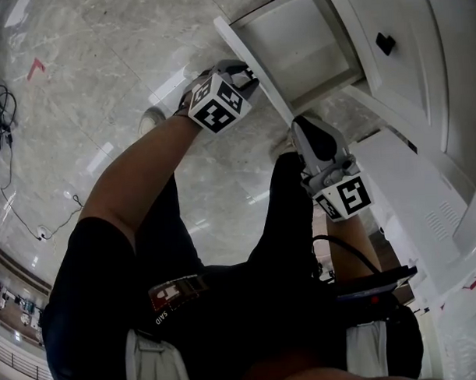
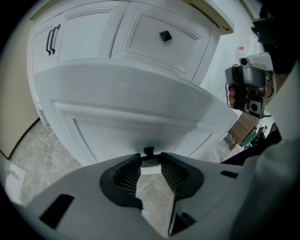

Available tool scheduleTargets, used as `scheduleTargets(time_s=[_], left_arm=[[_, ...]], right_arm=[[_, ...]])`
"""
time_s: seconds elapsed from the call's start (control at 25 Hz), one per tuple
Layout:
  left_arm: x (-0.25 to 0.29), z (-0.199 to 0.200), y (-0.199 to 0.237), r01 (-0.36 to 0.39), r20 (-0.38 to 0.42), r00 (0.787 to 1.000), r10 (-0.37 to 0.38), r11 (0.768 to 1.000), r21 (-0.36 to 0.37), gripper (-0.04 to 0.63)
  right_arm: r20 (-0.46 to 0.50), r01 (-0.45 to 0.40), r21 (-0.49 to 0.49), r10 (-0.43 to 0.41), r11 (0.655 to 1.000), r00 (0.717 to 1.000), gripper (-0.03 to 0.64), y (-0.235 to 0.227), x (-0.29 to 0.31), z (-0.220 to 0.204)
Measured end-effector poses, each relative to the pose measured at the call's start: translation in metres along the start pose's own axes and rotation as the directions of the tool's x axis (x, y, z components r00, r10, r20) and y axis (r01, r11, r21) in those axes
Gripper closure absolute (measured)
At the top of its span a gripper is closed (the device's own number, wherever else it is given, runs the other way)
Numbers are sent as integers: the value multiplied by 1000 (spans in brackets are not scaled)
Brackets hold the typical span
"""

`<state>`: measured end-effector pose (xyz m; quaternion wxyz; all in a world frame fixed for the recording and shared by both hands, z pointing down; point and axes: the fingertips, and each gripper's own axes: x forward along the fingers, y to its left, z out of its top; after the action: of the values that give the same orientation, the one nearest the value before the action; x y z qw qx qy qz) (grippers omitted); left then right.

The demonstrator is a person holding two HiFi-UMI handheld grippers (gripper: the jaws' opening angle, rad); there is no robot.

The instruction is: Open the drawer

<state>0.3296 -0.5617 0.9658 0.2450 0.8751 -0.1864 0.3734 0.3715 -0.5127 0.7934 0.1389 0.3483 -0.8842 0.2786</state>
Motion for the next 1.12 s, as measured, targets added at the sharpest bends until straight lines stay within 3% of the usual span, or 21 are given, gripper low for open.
scheduleTargets(time_s=[0.4,1.12], left_arm=[[0,-2,0,13,18,1000,-13,1000,5,459],[15,-1,3,88,21,996,-87,994,-59,456]], right_arm=[[-23,10,-11,-10,1000,1000,626,-1,0,-9],[10,-3,7,3,1000,1000,626,5,1,0]])
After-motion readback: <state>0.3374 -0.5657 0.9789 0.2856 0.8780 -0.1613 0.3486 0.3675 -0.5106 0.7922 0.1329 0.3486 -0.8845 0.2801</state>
